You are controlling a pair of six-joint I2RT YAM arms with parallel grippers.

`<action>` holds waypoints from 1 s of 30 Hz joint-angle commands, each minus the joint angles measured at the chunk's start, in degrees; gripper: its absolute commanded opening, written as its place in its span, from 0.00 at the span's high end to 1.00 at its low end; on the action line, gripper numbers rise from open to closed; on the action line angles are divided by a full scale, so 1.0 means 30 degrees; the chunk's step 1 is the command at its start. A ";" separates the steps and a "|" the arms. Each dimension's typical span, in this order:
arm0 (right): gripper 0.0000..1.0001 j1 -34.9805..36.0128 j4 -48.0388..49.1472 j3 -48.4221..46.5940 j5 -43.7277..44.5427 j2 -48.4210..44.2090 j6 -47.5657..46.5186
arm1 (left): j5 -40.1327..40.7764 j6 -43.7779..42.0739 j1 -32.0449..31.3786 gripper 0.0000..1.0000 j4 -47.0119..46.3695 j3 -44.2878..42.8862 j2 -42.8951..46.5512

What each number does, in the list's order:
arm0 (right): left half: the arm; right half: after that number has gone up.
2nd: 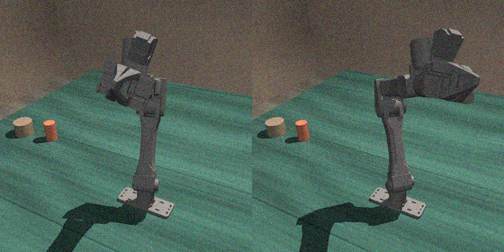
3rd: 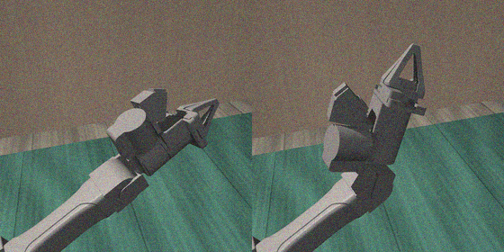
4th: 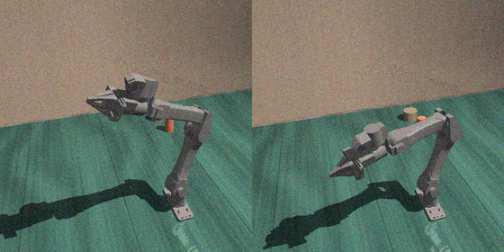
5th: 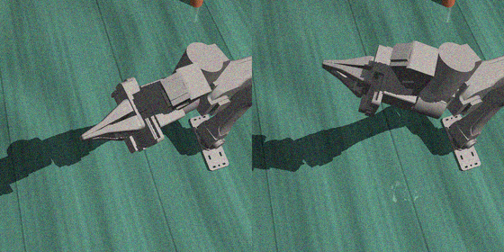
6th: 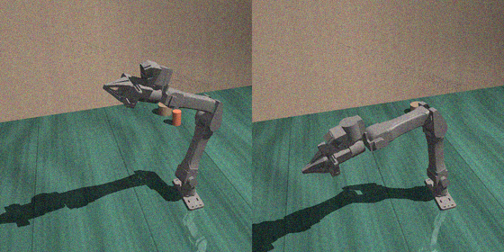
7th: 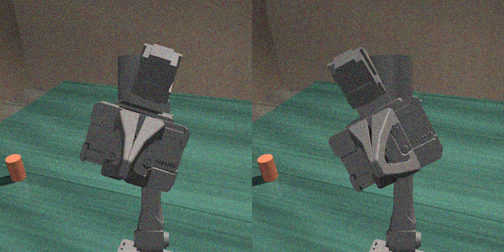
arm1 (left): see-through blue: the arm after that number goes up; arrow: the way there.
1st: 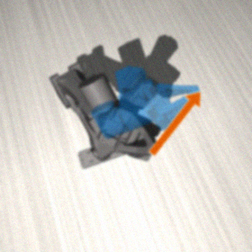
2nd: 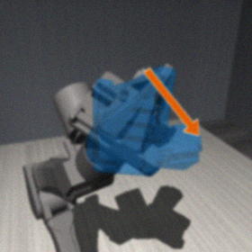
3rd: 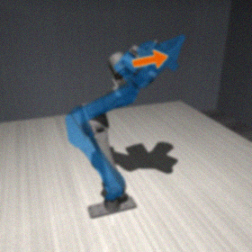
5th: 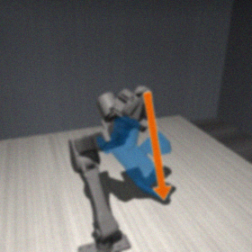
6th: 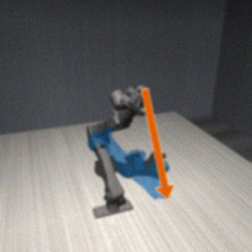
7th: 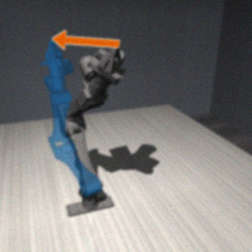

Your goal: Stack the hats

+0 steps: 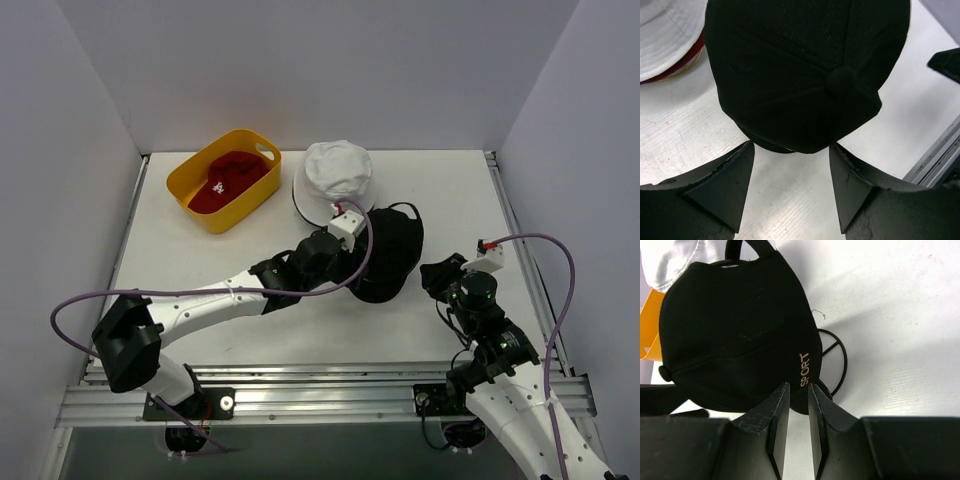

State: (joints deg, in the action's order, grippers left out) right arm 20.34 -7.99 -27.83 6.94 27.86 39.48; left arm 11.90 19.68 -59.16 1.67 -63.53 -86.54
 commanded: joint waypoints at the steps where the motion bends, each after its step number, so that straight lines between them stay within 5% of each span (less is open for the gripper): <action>1: 0.82 0.0076 -0.0003 -0.0360 -0.0145 -0.0408 -0.0447 | -0.0191 -0.0320 0.0060 0.30 -0.1202 -0.0855 -0.0624; 14: 0.81 0.0076 -0.0062 -0.0389 -0.0292 -0.0819 -0.0564 | 0.3590 -0.0262 0.0675 0.31 -0.0997 -0.0534 -0.0040; 30: 0.80 0.0105 0.0668 -0.1119 -0.0966 -0.0586 -0.0651 | 0.3180 -0.0203 0.2492 0.31 0.0259 -0.1910 -0.0451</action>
State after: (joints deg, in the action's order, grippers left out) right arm 20.34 -8.51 -28.01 4.86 24.86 38.72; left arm 19.88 19.14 -51.88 1.54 -66.61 -89.12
